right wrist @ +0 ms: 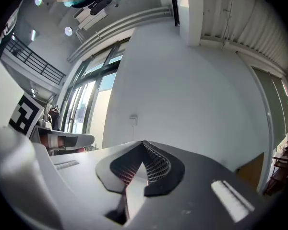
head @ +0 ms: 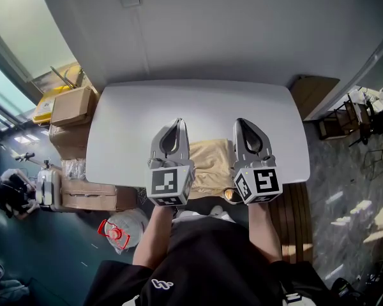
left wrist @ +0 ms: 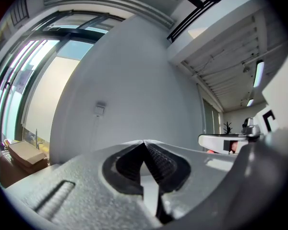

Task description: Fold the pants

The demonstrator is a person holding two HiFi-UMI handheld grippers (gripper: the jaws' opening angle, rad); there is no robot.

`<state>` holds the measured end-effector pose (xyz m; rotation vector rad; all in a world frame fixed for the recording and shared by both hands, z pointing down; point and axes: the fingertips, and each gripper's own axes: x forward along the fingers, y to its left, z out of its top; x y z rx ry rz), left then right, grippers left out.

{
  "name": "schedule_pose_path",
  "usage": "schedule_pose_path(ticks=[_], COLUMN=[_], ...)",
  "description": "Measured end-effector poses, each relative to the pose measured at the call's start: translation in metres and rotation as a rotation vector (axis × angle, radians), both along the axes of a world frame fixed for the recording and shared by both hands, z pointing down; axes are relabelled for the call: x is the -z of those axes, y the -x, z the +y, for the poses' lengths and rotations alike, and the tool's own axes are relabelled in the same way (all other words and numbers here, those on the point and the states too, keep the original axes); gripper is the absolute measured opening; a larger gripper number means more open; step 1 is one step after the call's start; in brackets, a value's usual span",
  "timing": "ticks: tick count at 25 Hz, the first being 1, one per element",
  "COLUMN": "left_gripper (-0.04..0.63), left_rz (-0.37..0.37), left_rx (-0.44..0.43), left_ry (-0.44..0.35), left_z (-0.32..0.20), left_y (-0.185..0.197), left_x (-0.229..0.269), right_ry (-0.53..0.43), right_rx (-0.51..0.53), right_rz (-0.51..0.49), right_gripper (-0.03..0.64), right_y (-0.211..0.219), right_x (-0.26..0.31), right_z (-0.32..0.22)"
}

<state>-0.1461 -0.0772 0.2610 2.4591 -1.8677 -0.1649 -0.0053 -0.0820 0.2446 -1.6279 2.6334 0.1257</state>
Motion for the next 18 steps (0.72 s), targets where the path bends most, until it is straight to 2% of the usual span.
schedule_pose_path(ticks=[18], left_gripper=[0.006], left_rz=[0.027], left_rx=[0.013], left_ry=[0.029], left_z=[-0.017], left_y=[-0.002], left_x=[-0.009], right_ry=[0.037], right_rx=[0.017], right_rz=[0.043], right_gripper=[0.002], right_y=[-0.006], right_x=[-0.009], right_z=[-0.020])
